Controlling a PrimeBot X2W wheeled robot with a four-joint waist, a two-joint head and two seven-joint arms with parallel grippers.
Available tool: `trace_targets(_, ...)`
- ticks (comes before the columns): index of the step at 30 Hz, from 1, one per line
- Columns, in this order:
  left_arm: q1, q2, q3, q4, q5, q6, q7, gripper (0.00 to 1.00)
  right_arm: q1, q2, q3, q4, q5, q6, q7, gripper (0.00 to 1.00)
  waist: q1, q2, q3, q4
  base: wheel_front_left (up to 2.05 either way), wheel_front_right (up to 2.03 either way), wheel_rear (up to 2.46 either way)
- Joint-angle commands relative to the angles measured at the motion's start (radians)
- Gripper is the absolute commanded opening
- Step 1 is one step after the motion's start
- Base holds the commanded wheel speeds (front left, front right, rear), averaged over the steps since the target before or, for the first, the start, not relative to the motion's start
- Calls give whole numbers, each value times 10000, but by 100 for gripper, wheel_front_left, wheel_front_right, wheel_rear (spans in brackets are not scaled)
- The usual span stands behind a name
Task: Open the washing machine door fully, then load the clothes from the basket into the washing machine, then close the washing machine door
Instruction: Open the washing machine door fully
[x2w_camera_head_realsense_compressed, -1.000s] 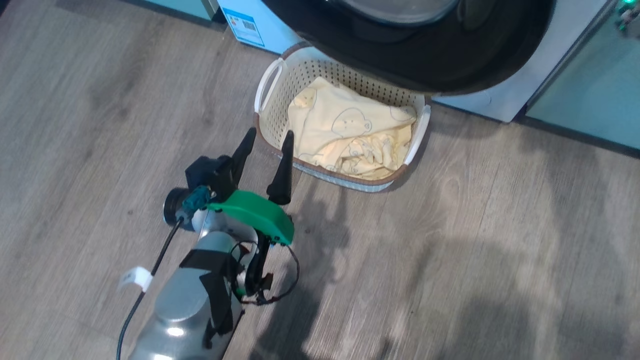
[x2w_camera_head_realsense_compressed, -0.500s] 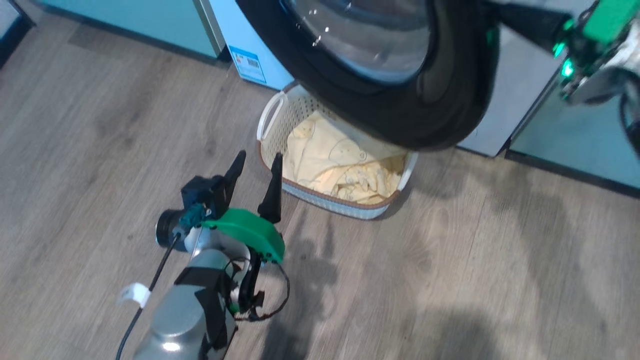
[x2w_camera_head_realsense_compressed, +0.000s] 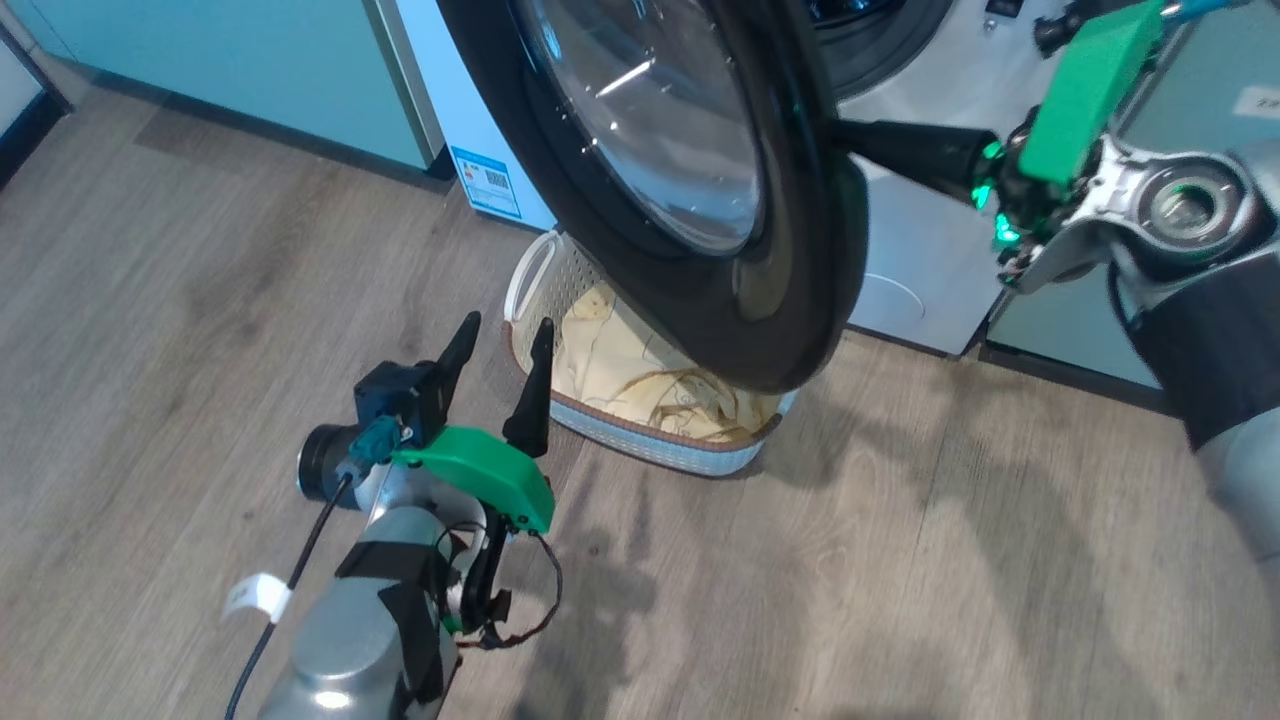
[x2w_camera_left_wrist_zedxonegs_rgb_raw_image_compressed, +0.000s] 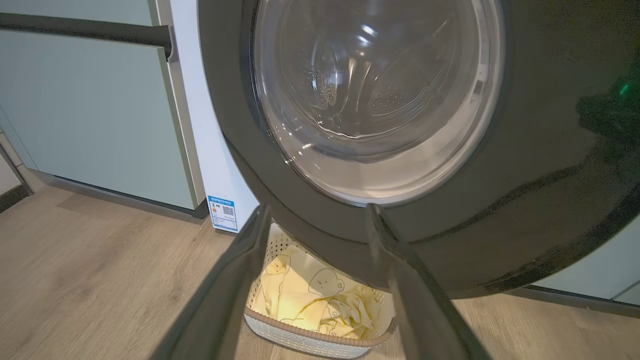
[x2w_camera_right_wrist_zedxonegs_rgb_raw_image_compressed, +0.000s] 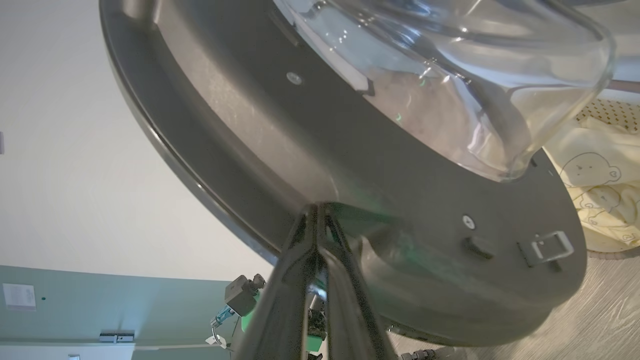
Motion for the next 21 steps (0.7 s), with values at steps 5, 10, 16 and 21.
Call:
trace_targets(5, -29, 213, 434, -149, 128, -105, -63, 100, 294, 663, 325, -266, 68, 16, 112, 0, 1, -1, -287, 46, 0, 0, 0)
trace_targets(10, 144, 213, 434, -72, 108, -147, -63, 100, 466, 806, 595, -331, 199, 16, 158, 0, 1, -1, -530, 140, 0, 0, 0)
trace_targets(16, 261, 213, 406, -19, 78, -157, -63, 100, 584, 864, 843, -381, 399, 16, 88, 0, 1, -1, -723, 271, 0, 0, 0)
trace_targets(21, 286, 213, 385, -35, 44, -135, -63, 100, 653, 878, 1175, -488, 719, 16, -13, 0, 1, -1, -820, 425, 0, 0, 0)
